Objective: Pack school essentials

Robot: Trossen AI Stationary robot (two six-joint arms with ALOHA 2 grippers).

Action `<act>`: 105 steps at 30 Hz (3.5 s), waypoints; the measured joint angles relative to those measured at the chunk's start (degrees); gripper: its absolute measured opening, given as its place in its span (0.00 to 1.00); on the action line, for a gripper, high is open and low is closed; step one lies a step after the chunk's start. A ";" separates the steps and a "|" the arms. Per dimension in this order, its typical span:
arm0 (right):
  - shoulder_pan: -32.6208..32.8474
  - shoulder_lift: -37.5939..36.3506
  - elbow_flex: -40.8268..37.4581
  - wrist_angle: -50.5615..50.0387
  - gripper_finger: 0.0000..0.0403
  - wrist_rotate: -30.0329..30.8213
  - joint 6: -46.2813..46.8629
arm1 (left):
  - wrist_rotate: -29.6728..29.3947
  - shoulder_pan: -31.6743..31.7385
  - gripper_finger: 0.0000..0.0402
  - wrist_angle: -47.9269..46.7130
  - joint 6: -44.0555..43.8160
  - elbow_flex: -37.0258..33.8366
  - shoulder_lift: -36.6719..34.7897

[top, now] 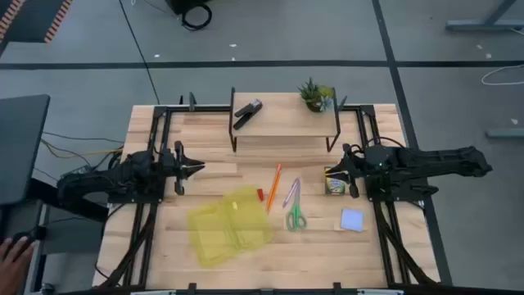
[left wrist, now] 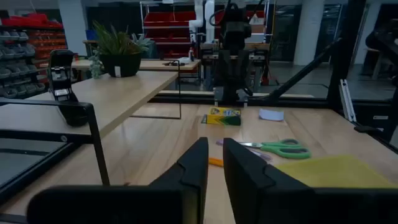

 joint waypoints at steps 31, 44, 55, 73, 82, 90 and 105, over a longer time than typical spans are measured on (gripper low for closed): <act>-0.01 -0.02 0.00 -0.02 0.15 0.02 0.00 | 0.00 0.00 0.15 0.02 -0.02 -0.02 0.02; 0.00 -0.02 0.00 -0.02 0.15 0.00 0.00 | 0.01 -0.01 0.13 0.09 -0.21 -0.02 0.00; 0.00 0.00 0.00 -0.02 0.15 0.02 0.00 | 0.02 0.00 0.13 15.24 -17.38 -0.04 0.00; 0.00 -0.01 0.00 -0.02 0.15 0.02 0.00 | -4.15 0.00 0.12 22.17 -16.42 -0.04 12.51; 0.00 -0.01 0.00 -0.02 0.15 0.01 0.00 | -4.12 0.00 0.10 28.20 -13.62 0.00 16.13; 0.00 -0.01 0.00 -0.02 0.15 0.02 0.00 | -4.13 0.09 0.13 29.36 -12.02 0.00 16.11; -0.02 0.00 0.00 11.07 0.15 3.25 -1.23 | -6.67 0.09 0.15 29.53 -11.92 6.28 27.21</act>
